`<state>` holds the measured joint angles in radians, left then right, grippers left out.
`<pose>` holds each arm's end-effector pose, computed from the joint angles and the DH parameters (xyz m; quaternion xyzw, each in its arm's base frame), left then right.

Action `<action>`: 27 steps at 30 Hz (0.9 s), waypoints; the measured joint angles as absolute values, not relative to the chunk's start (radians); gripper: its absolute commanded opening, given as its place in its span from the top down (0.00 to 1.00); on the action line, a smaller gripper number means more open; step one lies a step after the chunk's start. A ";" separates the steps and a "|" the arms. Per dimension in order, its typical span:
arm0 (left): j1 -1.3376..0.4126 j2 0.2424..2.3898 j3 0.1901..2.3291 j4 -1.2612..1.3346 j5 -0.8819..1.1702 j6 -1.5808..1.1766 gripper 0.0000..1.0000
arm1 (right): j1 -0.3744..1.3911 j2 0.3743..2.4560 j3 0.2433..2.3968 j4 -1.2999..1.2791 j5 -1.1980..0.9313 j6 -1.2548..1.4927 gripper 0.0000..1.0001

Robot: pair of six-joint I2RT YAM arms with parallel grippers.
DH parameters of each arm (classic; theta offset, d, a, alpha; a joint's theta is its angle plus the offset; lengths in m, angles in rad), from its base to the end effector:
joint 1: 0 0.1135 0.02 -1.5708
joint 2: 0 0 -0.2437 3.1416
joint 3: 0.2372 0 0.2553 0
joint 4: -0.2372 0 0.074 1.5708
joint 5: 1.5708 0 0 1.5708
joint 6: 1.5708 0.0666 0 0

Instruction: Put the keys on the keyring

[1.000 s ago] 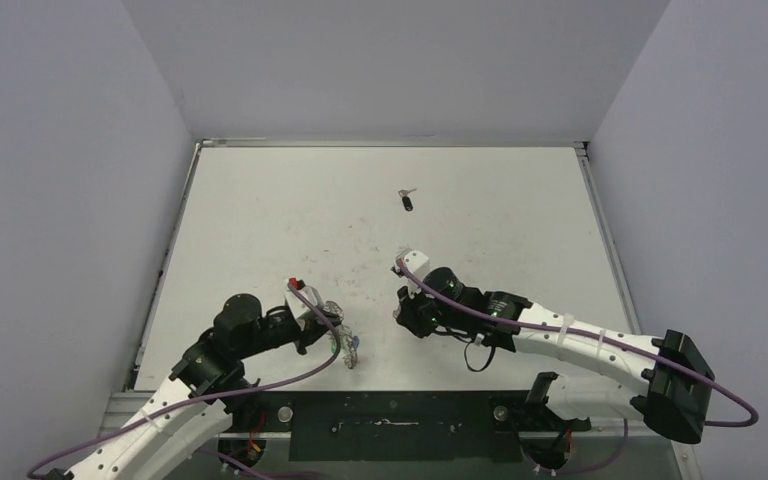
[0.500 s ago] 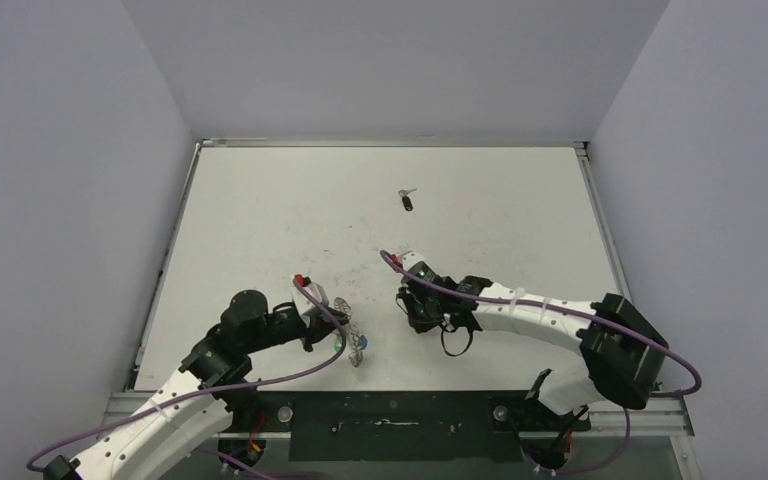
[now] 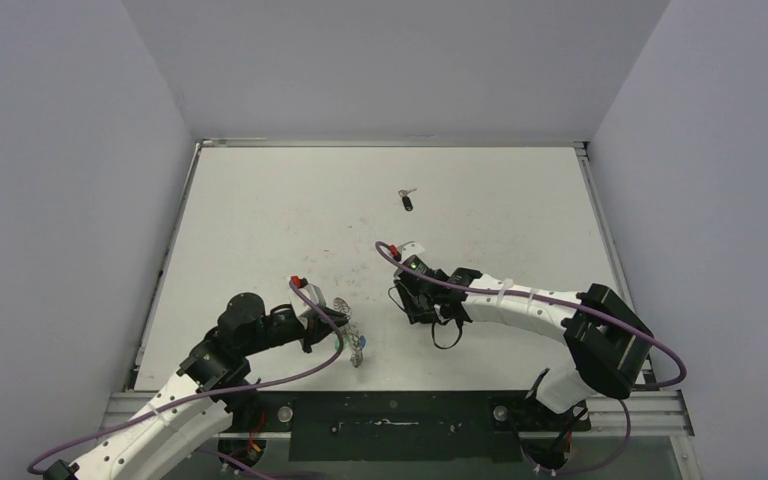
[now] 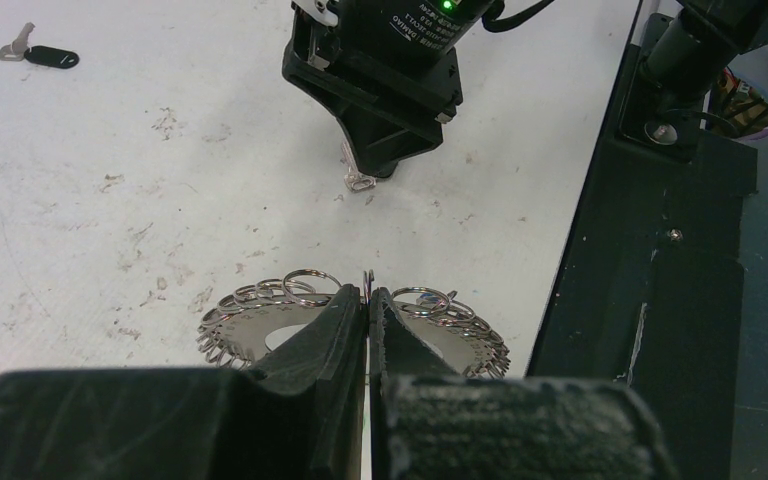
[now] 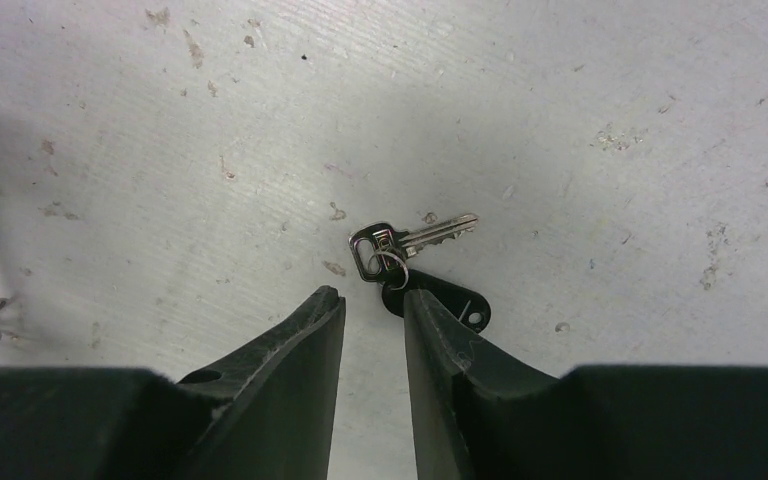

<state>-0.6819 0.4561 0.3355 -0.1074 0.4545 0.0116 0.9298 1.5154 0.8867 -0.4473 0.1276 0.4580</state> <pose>0.1253 -0.1394 0.2203 0.3911 0.6698 -0.3659 0.5143 0.1916 0.2426 0.1361 -0.2110 0.9444 0.1088 0.2274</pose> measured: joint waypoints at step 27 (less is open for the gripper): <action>-0.682 0.432 0.329 -0.109 0.454 -0.019 1.00 | 0.715 1.606 0.832 -0.265 -0.219 0.430 0.70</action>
